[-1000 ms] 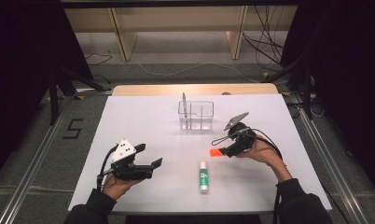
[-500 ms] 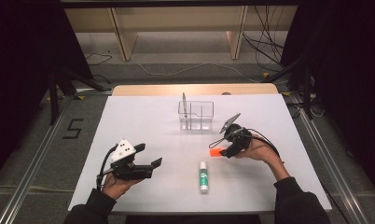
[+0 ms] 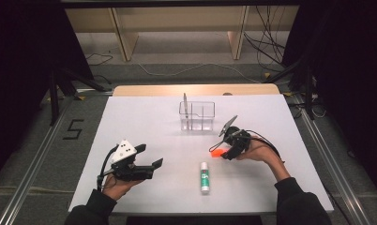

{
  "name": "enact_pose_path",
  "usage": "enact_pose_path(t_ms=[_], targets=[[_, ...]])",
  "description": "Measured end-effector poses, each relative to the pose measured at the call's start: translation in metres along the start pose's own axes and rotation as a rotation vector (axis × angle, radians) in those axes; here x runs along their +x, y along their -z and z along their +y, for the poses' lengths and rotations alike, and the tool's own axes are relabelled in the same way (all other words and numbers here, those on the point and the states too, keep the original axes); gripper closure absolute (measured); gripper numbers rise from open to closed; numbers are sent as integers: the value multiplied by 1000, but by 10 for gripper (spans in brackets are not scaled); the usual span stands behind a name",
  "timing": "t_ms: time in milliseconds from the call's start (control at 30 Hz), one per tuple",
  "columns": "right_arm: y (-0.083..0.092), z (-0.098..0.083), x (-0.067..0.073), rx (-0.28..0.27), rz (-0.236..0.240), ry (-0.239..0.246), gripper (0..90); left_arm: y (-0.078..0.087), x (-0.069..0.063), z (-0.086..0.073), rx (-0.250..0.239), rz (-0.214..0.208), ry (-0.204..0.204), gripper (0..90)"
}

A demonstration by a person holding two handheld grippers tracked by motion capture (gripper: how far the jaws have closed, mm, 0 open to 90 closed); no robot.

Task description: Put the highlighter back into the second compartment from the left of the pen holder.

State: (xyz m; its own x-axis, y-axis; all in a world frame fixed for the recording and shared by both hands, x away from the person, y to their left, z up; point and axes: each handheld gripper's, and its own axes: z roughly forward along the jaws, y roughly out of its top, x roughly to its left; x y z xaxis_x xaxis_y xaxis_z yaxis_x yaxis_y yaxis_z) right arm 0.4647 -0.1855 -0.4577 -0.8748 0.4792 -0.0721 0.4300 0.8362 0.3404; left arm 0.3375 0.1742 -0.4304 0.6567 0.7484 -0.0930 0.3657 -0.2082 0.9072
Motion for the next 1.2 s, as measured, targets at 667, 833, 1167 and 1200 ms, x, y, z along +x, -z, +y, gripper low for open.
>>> enact_pose_path(t_ms=[667, 833, 1167, 1200], targets=[[-4, 8, 3, 67, 8, 63, 486, 0, 0, 0, 0, 3, 0, 162], [-4, 13, 5, 102, 8, 82, 526, 0, 0, 0, 3, 5, -4, 164], [-4, 23, 13, 178, -3, 179, 640, 0, 0, 0, 2, 5, -4, 164], [-4, 24, 14, 182, -2, 183, 649, 0, 0, 0, 2, 5, -4, 165]])
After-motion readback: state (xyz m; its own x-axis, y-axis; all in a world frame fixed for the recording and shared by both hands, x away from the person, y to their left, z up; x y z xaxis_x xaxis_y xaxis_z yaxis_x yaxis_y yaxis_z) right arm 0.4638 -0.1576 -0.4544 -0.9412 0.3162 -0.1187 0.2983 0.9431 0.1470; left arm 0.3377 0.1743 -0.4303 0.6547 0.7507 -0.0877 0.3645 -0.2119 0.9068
